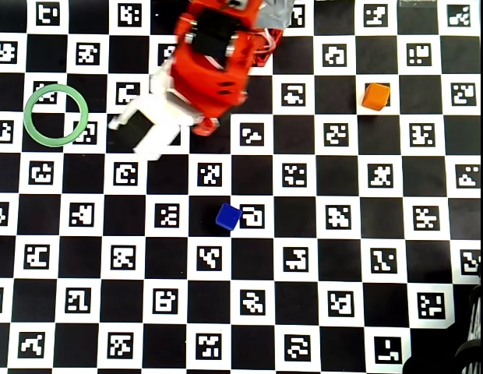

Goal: Grab the red cube then put it in the green circle then put the blue cube on top and finally the orange cube on top

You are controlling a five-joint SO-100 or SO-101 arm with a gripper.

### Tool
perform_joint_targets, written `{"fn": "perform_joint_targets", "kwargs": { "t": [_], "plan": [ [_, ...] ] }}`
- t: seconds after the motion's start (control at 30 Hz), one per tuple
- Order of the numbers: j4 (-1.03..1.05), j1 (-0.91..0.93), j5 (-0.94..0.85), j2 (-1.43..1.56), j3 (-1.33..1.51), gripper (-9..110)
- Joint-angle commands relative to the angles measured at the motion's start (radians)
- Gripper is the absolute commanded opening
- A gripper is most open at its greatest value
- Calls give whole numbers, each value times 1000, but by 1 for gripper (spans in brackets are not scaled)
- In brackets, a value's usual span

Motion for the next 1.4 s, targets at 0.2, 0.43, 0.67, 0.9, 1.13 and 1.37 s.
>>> {"fn": "perform_joint_targets", "kwargs": {
  "t": [0.2, 0.43, 0.67, 0.9, 1.13, 1.37],
  "plan": [
    [92, 267, -163, -91, -32, -4],
    [23, 281, -160, -40, 129, -4],
    [-146, 278, -118, -40, 293, -4],
    [-245, 258, -110, -25, 419, -4],
    [-250, 252, -118, -20, 456, -3],
    [-268, 255, -156, -8, 508, -3]
  ]
}}
